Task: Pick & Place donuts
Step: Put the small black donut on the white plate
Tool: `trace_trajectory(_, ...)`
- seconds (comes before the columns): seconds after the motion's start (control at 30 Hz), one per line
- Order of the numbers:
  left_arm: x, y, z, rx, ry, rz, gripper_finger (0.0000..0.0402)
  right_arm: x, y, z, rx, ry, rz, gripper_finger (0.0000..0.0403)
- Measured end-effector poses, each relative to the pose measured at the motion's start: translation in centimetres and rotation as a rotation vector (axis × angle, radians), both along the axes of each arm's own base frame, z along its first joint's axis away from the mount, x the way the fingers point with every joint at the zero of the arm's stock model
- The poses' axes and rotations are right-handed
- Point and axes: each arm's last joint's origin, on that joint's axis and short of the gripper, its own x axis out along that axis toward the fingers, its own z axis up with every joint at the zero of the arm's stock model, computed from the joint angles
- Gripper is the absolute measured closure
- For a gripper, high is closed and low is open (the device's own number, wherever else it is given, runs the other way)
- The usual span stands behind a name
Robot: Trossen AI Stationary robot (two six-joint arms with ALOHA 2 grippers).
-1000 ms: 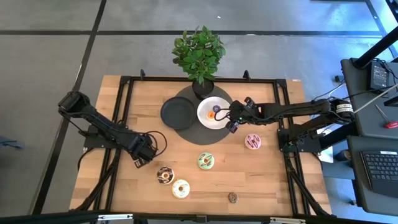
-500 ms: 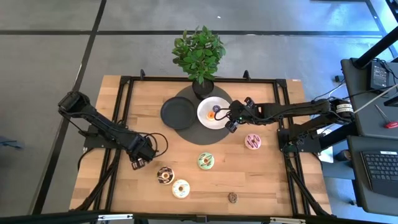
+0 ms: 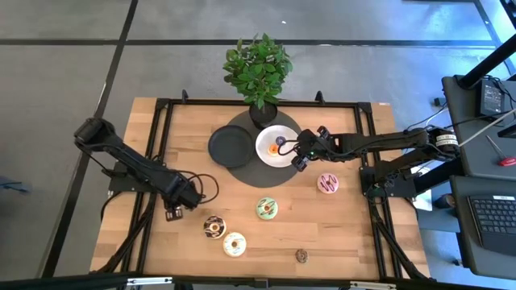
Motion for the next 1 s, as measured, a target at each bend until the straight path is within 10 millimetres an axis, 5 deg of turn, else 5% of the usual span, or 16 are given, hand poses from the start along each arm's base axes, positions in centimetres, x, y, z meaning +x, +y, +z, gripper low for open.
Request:
trace_trajectory(0.17,-0.2,-0.2,0.9,-0.004,-0.035,-0.015,0.0329,0.0,0.0,0.0,0.000,-0.003,0.000,0.0260)
trace_trajectory(0.5,0.2,-2.6,0.5,-0.020,-0.205,-0.359,0.0331,0.0,0.0,0.0,-0.015,-0.001,-0.006,0.0260)
trace_trajectory(1.0,-0.7,-3.3,0.5,0.008,-0.192,-0.383,0.0277,0.0,0.0,0.0,-0.017,0.000,-0.004,0.0260)
